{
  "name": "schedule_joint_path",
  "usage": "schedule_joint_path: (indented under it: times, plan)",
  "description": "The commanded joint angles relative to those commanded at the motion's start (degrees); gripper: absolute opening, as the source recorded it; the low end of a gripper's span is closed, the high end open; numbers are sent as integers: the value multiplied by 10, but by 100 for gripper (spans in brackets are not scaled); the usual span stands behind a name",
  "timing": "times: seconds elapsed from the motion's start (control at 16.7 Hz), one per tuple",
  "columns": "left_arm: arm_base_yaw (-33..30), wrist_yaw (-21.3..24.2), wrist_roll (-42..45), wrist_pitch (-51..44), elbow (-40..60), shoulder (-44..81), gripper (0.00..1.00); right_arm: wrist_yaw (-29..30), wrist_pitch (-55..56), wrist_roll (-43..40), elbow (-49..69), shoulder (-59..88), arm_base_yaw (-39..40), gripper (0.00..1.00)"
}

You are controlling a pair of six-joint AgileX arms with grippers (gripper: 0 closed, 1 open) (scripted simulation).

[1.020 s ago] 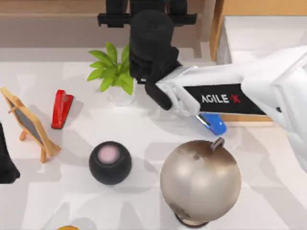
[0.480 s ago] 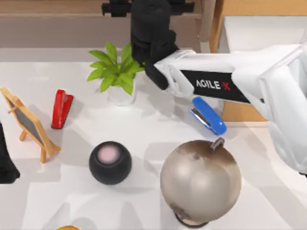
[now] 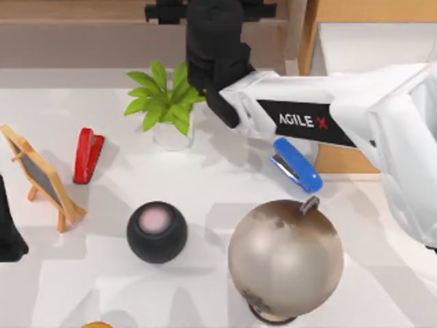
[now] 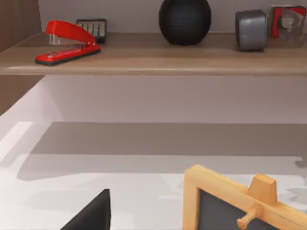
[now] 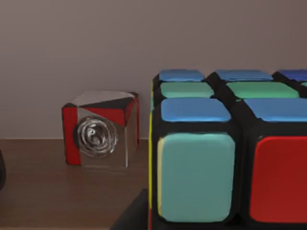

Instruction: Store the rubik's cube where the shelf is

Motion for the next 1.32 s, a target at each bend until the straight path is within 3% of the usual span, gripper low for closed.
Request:
schedule_joint_path:
  times: [0.48,1.32]
  plan:
    - [0,0,0,0,0,0,100,0,0,0,0,0,0,98]
    - [0,0,0,0,0,0,100,-13,34,-24,-46,-39,2,100]
